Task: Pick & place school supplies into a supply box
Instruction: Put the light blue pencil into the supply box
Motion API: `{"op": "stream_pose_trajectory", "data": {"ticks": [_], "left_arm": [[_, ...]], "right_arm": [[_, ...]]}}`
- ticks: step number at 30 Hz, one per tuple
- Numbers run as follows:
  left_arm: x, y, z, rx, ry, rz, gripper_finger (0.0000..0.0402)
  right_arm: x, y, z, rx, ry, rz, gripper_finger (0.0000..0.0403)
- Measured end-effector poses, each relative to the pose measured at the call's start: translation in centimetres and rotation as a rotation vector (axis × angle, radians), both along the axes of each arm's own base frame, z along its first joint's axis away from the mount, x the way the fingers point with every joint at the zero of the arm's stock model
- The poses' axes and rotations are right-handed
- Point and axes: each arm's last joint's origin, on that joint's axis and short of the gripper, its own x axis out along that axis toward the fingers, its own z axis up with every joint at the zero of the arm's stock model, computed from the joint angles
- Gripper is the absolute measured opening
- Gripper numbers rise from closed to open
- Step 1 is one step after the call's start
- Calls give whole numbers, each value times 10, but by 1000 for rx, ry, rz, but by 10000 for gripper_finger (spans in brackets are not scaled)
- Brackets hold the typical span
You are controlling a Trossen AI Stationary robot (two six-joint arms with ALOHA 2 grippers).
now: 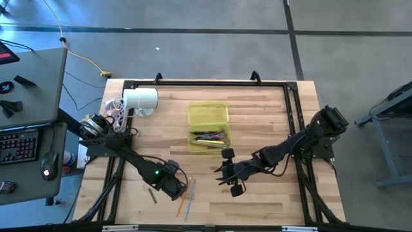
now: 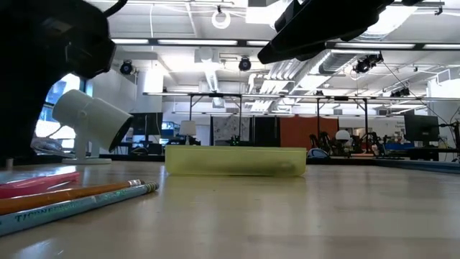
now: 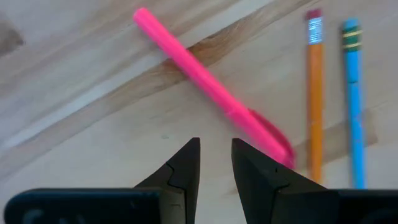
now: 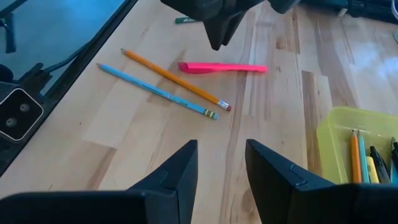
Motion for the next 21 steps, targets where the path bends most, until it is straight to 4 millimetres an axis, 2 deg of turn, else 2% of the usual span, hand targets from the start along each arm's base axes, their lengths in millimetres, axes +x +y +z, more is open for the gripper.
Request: {"op": "stream_pose_trajectory", "data": {"ticks": [6, 10, 17, 21], "left_arm": [[3, 12, -5, -37, 59, -20, 127], [8, 23, -6, -87, 99, -92, 127], [16, 38, -6, -80, 92, -127, 127], [18, 39, -6, -53, 64, -106, 127]], "right_arm": [[0, 0, 0, 2, 1, 2, 119], [0, 1, 0, 22, 12, 26, 119], [0, 1, 0, 25, 14, 28, 119], [-1, 1, -1, 21, 20, 26, 119]]}}
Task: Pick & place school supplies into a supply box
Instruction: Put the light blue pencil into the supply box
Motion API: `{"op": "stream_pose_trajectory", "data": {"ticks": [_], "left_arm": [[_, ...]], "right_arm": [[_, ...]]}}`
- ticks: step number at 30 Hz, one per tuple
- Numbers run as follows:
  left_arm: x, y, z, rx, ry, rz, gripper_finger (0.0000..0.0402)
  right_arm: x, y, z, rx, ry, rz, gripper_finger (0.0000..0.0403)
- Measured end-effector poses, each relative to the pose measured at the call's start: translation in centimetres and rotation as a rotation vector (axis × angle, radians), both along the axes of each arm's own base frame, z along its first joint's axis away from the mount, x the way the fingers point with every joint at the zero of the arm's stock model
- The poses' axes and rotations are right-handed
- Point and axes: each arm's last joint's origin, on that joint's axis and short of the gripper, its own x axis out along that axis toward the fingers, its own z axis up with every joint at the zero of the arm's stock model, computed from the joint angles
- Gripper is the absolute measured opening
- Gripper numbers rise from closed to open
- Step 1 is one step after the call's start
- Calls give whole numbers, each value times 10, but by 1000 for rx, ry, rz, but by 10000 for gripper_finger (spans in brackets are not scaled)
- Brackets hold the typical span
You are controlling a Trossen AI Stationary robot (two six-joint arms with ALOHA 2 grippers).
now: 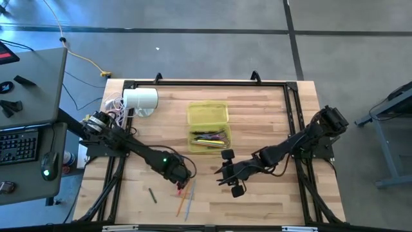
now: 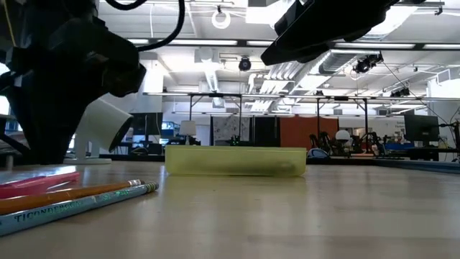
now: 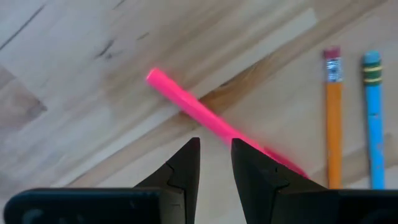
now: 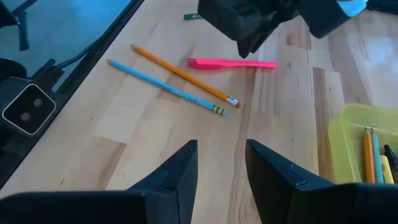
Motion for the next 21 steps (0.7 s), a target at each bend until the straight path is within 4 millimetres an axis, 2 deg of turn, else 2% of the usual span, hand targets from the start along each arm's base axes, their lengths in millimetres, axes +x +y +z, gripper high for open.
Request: {"op": "stream_pose_trajectory", "data": {"ticks": [11, 15, 21], "left_arm": [[24, -10, 8, 39, -328, -100, 127], [25, -9, 4, 103, -333, -112, 127], [30, -11, -17, 131, -284, -144, 127]], "right_arm": [[0, -2, -1, -11, 16, -3, 119], [0, -2, -2, -11, 17, -4, 119], [0, -3, -3, -17, 28, -7, 119]]}}
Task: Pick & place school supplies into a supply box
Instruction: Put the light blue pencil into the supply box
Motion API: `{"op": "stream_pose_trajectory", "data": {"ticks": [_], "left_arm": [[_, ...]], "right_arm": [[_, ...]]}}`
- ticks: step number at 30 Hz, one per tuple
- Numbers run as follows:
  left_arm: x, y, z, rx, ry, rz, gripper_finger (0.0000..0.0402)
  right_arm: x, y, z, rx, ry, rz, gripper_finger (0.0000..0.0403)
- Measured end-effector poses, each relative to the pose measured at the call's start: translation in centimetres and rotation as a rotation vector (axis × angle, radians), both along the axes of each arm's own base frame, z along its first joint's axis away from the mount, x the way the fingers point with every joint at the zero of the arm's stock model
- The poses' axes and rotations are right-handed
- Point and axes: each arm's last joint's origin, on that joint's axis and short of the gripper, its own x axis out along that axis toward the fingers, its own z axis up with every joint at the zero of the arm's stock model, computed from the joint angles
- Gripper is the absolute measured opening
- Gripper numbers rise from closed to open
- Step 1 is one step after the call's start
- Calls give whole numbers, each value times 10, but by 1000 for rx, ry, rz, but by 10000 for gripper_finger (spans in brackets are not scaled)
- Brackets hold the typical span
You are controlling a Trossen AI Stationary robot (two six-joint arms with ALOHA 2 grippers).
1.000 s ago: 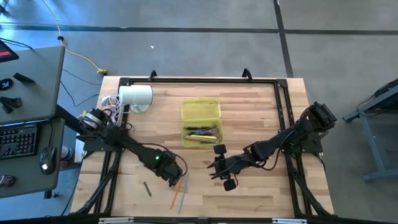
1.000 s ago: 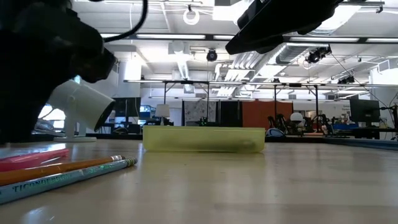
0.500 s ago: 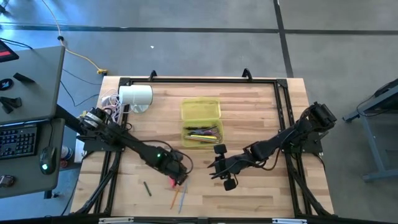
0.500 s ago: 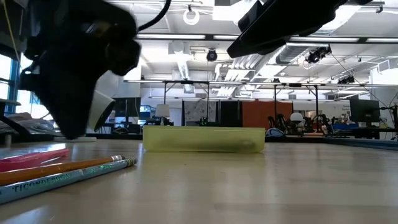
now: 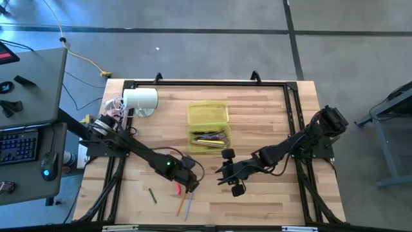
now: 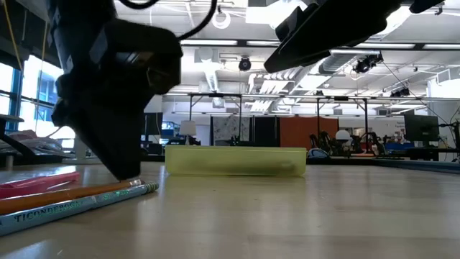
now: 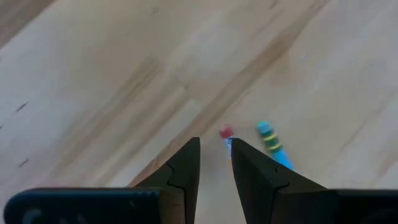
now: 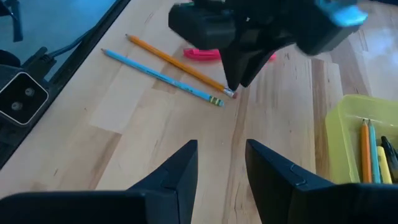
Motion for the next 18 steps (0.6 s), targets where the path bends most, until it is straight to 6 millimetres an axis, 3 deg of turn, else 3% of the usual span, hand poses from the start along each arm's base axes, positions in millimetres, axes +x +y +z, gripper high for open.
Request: {"op": "stream_pose_trajectory", "data": {"ticks": [18], "left_arm": [[10, -5, -7, -20, -43, -9, 127]], "right_arm": [[0, 0, -1, -3, 7, 0, 119]]}}
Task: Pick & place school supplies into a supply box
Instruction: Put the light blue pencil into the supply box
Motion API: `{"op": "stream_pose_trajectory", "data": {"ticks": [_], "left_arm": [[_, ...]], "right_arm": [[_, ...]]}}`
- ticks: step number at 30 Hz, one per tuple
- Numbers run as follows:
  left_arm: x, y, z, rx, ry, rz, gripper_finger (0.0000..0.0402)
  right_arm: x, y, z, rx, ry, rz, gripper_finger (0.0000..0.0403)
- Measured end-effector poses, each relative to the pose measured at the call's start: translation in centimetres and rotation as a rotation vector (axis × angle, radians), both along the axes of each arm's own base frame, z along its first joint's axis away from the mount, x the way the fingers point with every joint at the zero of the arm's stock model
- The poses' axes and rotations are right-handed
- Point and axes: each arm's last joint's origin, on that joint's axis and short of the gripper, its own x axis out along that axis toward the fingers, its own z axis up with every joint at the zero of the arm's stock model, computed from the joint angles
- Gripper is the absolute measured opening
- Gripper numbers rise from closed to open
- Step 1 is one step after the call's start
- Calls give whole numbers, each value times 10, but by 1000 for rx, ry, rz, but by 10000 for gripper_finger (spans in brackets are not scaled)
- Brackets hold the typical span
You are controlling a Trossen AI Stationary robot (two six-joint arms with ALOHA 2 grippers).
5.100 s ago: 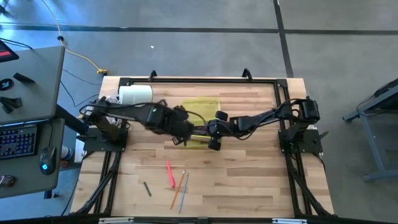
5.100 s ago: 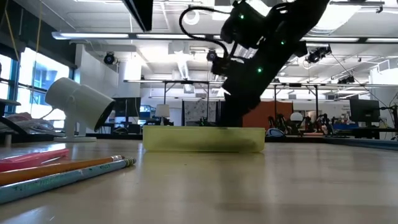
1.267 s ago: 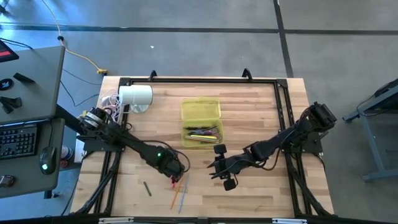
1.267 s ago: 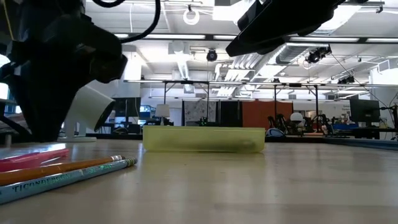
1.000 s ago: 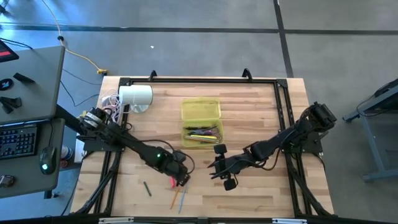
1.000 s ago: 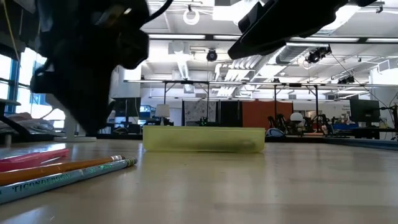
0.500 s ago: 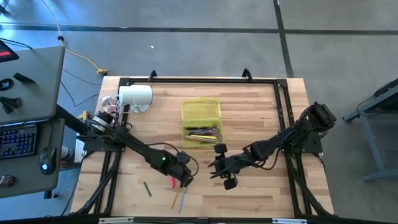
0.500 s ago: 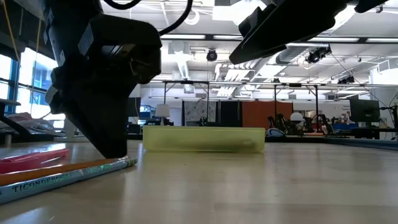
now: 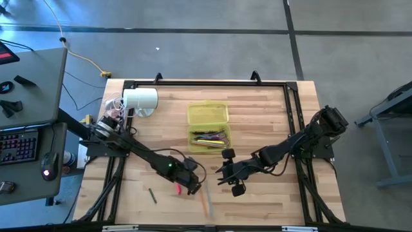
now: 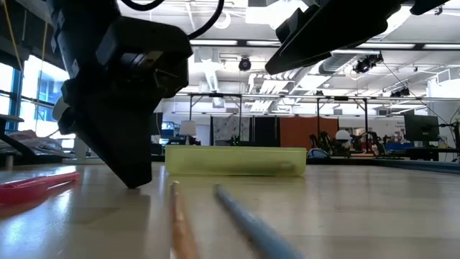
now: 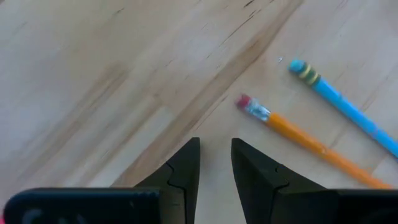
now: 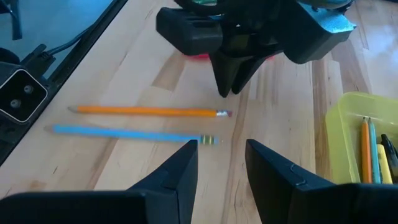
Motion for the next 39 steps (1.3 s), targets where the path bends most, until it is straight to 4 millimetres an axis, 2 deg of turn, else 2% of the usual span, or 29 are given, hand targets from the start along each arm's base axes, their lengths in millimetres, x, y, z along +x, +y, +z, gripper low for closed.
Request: {"op": "stream_pose_trajectory", "data": {"ticks": [7, 15, 19, 26, 34, 39], "left_arm": [[11, 1, 10, -5, -59, 8, 127], [19, 15, 12, 22, -70, 4, 127], [22, 22, 12, 23, -70, 24, 127], [23, 24, 12, 24, -74, 27, 127], [23, 24, 12, 56, -76, -26, 127], [23, 24, 12, 75, -76, -61, 127]], "right_arm": [[-2, -1, -3, 64, 47, -55, 119], [-11, -13, -14, 149, 156, -460, 119], [-8, -18, -28, 210, 194, -606, 119], [-5, -14, -57, 309, 340, -644, 119], [-17, -8, -61, 360, 428, -761, 119], [-30, -6, -65, 378, 572, -822, 119]]}}
